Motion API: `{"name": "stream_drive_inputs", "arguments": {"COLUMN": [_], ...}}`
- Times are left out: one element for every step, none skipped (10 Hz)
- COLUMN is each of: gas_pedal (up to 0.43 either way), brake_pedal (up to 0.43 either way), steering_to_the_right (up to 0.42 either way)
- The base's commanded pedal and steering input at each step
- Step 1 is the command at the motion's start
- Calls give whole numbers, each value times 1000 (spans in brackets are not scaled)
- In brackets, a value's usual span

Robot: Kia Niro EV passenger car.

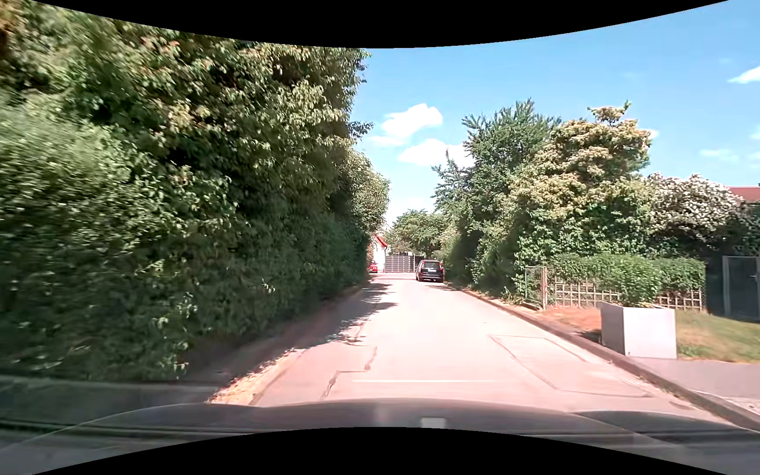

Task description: Follow the waypoints while adhering to traffic rules and regulations

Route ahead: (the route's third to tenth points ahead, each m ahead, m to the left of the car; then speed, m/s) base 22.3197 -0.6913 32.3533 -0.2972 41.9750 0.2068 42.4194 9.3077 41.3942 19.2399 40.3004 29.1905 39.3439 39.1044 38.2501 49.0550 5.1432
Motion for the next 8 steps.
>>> {"name": "stream_drive_inputs", "arguments": {"gas_pedal": [47,47,47,47,47,47,47,47], "brake_pedal": [0,0,0,0,0,0,0,0], "steering_to_the_right": [2,2,2,2,3,5,6,7]}}
